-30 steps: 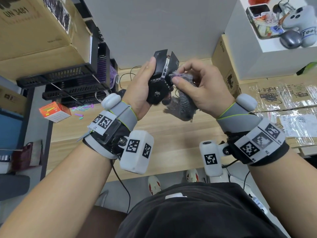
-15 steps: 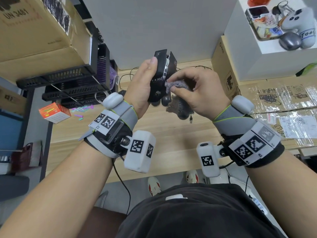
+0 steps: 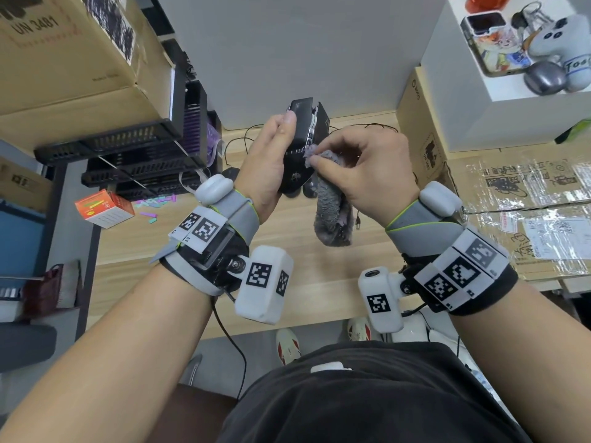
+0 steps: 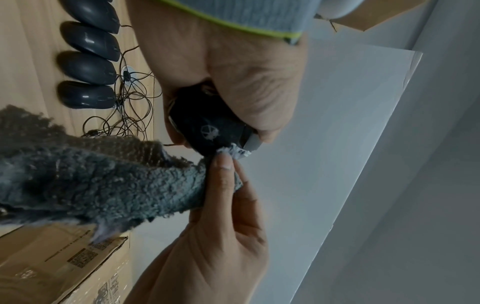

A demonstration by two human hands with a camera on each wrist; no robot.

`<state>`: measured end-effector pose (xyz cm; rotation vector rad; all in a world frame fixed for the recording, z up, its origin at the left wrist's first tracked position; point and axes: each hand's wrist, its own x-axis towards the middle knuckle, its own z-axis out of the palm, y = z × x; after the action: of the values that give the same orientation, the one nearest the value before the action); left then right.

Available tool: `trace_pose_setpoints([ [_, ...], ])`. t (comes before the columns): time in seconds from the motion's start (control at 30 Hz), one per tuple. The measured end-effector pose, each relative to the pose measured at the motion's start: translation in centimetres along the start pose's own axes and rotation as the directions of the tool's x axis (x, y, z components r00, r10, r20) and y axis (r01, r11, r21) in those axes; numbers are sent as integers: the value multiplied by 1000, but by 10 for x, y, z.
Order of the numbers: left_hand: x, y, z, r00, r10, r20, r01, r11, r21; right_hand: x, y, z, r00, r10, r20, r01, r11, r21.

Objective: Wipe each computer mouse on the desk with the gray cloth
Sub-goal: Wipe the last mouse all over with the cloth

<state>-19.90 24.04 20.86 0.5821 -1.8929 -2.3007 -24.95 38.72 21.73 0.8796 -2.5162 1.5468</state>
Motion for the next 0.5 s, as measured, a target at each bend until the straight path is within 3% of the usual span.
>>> trace_pose_setpoints([
  [0.1, 0, 1, -1, 1000, -2, -17, 2, 1000, -30, 0, 2, 0, 998, -41, 57, 43, 998, -41],
  [0.5, -4, 2, 0, 999, -31, -42, 31, 1000, 0, -2, 2, 6, 990, -138, 20, 140, 977, -163],
])
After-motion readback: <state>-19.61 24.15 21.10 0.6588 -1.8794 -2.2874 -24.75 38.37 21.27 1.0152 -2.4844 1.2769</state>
